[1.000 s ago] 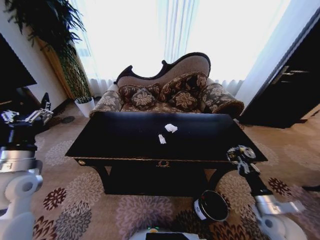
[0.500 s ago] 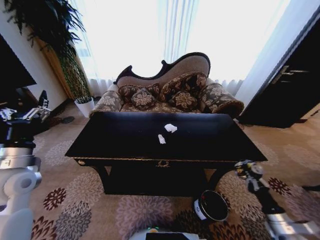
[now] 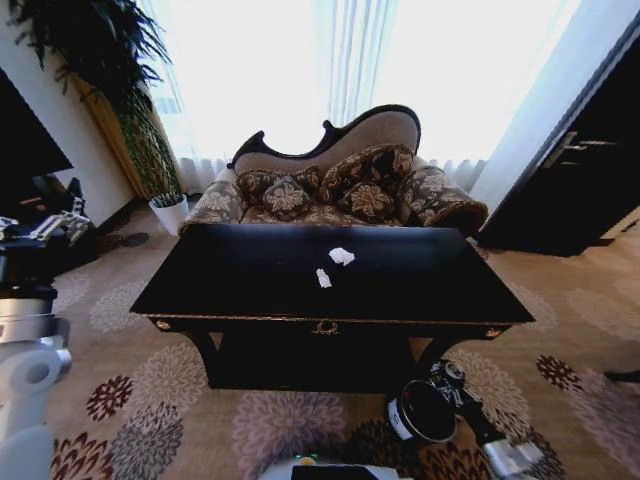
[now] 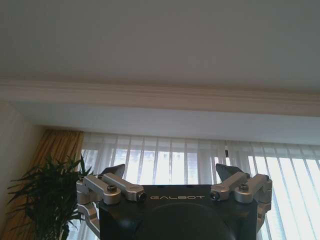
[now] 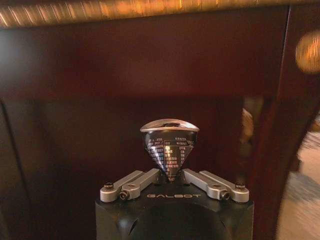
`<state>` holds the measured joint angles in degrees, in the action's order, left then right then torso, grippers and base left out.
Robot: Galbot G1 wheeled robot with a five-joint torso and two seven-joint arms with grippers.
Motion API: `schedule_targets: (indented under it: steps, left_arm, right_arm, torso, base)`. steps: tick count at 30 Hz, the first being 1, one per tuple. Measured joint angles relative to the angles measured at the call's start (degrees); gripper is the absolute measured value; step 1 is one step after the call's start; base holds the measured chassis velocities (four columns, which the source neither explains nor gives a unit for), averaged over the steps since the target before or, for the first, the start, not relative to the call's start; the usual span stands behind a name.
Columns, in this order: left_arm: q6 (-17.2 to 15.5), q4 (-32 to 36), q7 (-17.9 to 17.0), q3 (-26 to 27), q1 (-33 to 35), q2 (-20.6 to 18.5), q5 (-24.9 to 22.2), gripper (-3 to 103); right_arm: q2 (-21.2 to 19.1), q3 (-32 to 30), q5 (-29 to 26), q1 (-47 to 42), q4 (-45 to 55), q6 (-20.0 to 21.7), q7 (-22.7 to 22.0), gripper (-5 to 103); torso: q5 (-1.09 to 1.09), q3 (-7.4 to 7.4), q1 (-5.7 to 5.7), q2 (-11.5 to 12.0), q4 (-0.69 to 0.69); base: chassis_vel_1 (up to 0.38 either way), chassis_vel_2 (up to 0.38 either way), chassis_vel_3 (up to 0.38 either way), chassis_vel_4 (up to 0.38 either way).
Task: Move to the front of the table and place the trash on the table into the trash bin.
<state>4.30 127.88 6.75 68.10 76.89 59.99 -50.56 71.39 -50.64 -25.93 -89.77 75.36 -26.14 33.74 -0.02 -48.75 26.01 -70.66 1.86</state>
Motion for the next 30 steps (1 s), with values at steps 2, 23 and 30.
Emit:
schedule_targets:
  steps: [2, 23, 30]
  left_arm:
    - [0.0, 0.1, 0.0, 0.1, 0.1, 0.0, 0.0, 100]
    - [0.0, -0.7, -0.1, 2.2, -0.2, -1.5, -1.0, 100]
    - [0.1, -2.6, -0.1, 1.5, -1.1, -2.4, -0.6, 100]
  right_arm:
    - [-0.1, 1.1, 2.1, 0.9, -2.0, 0.2, -2.4, 0]
    - [0.3, 13.8, 12.1, 10.7, -21.4, 11.5, -28.8, 0]
    - [0.9, 16.6, 7.8, 14.3, -24.1, 13.1, -33.8, 0]
  torso:
    - [0.00, 0.00, 0.00, 0.0, -0.01]
    - [0.02, 0.00, 0.00, 0.0, 0.01]
    - [0.00, 0.00, 0.00, 0.0, 0.01]
  base:
    - [0.000, 0.000, 0.000, 0.000]
    - [0.000, 0.000, 0.000, 0.000]
    - [0.000, 0.000, 0.000, 0.000]
